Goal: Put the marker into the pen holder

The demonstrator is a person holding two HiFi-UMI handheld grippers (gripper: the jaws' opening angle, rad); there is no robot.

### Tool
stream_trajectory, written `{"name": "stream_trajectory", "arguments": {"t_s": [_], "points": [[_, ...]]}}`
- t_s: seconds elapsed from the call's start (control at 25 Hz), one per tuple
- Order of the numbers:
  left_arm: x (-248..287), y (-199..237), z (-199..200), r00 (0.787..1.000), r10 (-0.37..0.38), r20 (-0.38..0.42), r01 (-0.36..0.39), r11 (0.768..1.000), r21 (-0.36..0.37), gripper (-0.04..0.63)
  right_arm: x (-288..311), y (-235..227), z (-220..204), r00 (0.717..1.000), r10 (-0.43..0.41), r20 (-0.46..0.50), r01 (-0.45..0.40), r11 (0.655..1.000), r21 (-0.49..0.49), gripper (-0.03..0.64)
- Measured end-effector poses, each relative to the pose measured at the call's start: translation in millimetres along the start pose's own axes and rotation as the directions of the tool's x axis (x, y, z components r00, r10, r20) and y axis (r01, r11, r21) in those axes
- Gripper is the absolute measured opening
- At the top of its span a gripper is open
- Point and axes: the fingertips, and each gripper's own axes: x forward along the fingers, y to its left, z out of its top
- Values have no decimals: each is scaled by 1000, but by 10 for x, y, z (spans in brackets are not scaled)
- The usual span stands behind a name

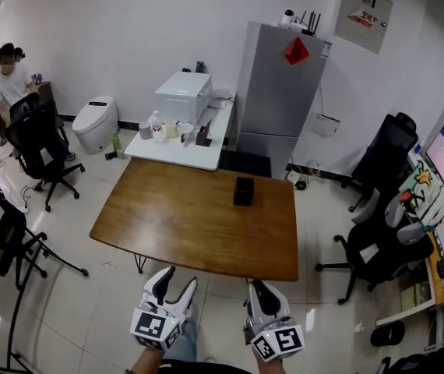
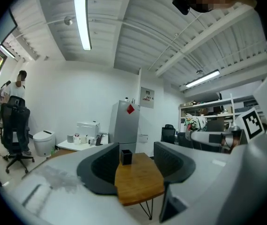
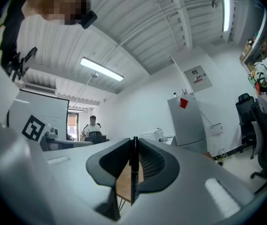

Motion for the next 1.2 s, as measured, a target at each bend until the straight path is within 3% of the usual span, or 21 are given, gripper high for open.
{"name": "stream_trajectory", "arguments": {"t_s": [0.32, 0.56, 0.8, 1.2], "points": [[1512, 738, 423, 990, -137, 19, 136, 990, 29, 229, 1478, -604, 230, 997, -68, 40, 68, 998, 0, 58], [2293, 1153, 597, 976, -215, 13, 215, 976, 47, 225, 2236, -897, 331, 990, -130, 48, 131, 991, -26, 58], [2745, 1319, 464, 976, -214, -44, 215, 976, 41, 224, 2527, -1360, 221, 985, -173, 26, 172, 985, 24, 58], [3283, 1432, 428, 987, -144, -72, 144, 989, -4, 221, 3073, -2061, 38, 992, -123, -6, 123, 991, 52, 58]]}}
